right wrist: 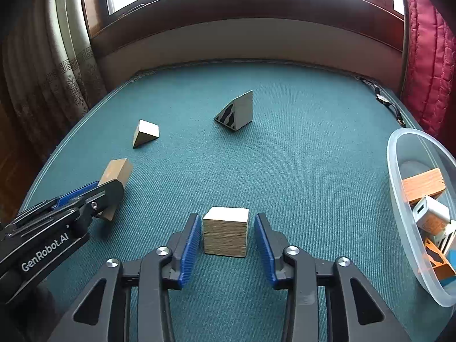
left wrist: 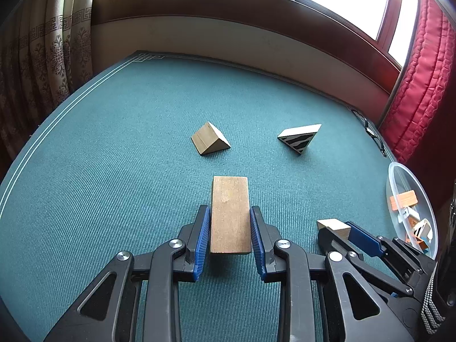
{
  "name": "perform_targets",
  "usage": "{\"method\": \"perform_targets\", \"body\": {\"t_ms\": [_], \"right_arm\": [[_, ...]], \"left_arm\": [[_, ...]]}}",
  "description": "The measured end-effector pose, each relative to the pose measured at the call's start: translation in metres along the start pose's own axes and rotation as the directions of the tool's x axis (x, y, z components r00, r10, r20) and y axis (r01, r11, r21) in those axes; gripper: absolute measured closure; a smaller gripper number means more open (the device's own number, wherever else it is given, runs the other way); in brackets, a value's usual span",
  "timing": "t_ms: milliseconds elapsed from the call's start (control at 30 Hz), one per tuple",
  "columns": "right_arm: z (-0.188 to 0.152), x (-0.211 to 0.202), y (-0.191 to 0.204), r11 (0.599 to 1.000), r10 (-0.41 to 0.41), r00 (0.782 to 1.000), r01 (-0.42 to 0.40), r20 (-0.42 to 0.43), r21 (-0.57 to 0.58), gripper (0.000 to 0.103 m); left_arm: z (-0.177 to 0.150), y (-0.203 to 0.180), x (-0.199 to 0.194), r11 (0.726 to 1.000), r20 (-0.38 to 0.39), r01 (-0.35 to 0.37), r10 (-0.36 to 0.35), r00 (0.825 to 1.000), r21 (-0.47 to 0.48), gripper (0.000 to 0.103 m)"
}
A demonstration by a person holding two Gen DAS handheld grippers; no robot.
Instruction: Organize rigid objects
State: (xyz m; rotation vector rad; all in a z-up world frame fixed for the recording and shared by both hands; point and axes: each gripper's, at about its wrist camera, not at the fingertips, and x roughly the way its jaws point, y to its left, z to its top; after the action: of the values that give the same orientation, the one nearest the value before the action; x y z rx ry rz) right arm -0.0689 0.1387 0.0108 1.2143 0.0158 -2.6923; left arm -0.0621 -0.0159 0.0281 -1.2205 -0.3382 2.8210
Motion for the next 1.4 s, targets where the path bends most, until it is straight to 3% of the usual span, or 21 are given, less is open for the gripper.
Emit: {"method": "perform_targets", "body": {"t_ms": [367, 700, 1100, 1400], "right_arm": [[-0.003, -0.038, -0.030, 0.994, -0.024, 0.997, 0.015, 0.075, 0.113, 0.071], [-0.003, -0.069, -0.075, 0.972, -0.110, 0.985, 0.077, 0.137, 0.222, 0.071], [-0.012, -0.079, -0.129, 0.930, -0.209, 0.968, 0.152, 0.140, 0.335, 0.071], [-0.016, -0.076, -0.150, 0.910, -0.225, 0.963, 0.154, 0.147, 0.384, 0.068]], "left_arm": [[-0.001, -0.002, 0.000, 1.000, 0.002, 0.002, -0.002, 1.000, 0.009, 0.074], [-0.002, -0.006, -0.001, 1.000, 0.007, 0.002, -0.002, 1.000, 0.023, 0.074], [-0.004, -0.008, -0.001, 0.999, 0.009, -0.002, 0.001, 1.000, 0.036, 0.074], [-0.004, -0.009, -0.001, 0.999, 0.012, -0.002, 0.002, 1.000, 0.043, 0.074]]}}
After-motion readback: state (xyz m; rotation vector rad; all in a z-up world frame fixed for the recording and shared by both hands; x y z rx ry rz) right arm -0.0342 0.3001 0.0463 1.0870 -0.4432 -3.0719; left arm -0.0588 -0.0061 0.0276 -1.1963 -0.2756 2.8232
